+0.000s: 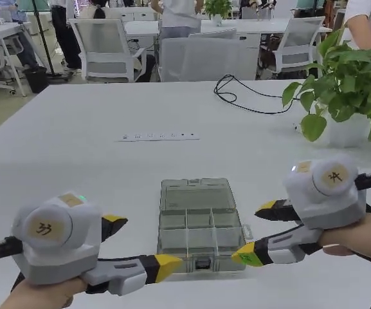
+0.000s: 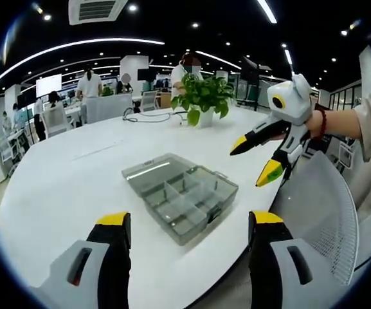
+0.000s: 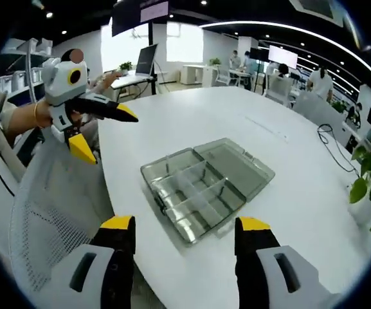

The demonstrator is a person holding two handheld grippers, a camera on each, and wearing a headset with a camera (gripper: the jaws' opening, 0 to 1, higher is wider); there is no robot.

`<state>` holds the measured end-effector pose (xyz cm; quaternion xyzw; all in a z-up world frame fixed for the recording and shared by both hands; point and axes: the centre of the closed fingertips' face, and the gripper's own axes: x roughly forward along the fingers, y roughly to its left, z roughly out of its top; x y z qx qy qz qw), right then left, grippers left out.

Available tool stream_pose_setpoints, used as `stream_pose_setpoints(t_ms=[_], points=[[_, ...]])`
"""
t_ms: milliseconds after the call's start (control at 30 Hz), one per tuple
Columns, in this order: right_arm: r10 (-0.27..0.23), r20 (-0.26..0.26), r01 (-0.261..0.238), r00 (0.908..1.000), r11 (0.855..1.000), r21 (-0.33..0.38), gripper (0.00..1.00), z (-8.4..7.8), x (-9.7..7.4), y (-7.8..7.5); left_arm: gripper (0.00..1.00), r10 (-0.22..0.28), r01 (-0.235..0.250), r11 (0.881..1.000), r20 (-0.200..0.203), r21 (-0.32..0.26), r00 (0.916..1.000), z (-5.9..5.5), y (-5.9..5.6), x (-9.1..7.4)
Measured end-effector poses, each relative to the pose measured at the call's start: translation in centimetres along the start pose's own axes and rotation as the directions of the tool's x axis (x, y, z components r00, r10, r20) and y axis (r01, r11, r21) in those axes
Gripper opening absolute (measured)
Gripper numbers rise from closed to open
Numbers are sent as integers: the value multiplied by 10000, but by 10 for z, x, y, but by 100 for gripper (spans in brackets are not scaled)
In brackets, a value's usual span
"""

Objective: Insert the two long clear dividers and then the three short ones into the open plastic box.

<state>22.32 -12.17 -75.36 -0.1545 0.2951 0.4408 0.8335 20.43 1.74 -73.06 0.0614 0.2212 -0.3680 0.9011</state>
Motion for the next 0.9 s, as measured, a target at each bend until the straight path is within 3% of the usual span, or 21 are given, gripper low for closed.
stream_pose_setpoints(t_ms=[100,300,533,767,900], points=[[-133,354,116,9993,9988,470,66,0,-3,-1,75,36,-37,10000,-27,-56,10000,-2,0,0],[-205,510,163,9985,9965,822,71,-8,-4,-2,77,88,-90,9999,-359,-47,9993,-8,2,0],[-407,931,291,9948,9920,1226,79,-10,-6,-5,78,366,-377,9987,-338,-343,9988,-11,9,-1],[-403,1318,190,9905,9871,1591,87,-6,-6,-5,80,450,-468,9975,-340,-538,9984,-9,12,3],[-294,1214,100,9922,9874,1577,94,-9,-1,-2,82,444,-461,9976,-352,-514,9984,-7,12,4]])
